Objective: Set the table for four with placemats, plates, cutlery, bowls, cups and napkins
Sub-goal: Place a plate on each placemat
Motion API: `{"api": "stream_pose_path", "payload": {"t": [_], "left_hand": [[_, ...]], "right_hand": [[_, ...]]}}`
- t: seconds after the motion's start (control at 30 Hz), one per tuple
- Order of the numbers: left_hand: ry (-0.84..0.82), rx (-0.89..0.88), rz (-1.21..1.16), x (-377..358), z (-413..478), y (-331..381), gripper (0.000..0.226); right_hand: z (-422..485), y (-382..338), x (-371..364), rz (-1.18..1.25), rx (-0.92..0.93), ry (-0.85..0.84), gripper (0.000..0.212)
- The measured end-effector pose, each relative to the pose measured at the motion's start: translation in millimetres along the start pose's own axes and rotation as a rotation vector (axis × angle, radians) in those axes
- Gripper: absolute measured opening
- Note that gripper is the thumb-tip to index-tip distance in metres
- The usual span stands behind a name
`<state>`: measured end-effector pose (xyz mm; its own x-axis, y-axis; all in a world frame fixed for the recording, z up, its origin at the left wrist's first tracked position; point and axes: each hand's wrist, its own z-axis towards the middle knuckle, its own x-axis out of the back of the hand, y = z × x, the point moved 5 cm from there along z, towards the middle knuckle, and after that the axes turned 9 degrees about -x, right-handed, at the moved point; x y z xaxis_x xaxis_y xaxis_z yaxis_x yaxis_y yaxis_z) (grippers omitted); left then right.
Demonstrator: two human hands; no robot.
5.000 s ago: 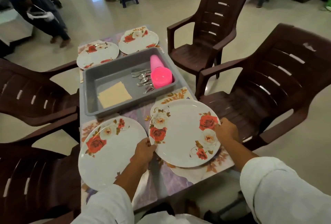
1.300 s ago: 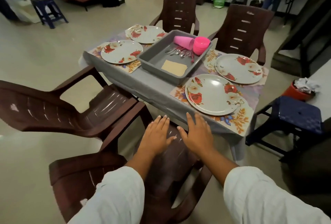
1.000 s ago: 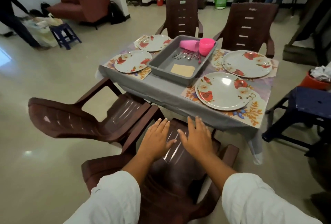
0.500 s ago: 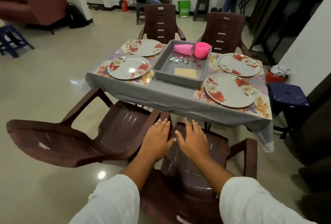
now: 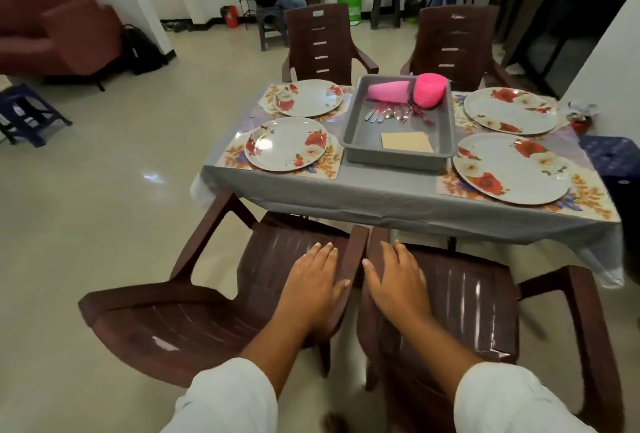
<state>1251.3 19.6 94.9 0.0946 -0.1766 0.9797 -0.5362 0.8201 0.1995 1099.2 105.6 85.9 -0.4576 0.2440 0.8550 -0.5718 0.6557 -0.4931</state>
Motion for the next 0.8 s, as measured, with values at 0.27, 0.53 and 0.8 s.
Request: {"api": "stream_pose_path", "payload": {"t": [0.27,0.53,0.8], "left_hand": [[-0.179,0.018,0.083,14,15,-121,0.085],[-0.154,0.009,0.049,20,25,-228,0.090],[-0.150,-0.178,0.017,33,36,-335,0.070]], "right_hand": [[58,-76,-66,0.095,-0.078,-0.058,0.066],[88,-158,-109,0.080,-0.096,-0.073,0.067],[78,-255,-173,0.006,-0.204,0.001,0.068]]}}
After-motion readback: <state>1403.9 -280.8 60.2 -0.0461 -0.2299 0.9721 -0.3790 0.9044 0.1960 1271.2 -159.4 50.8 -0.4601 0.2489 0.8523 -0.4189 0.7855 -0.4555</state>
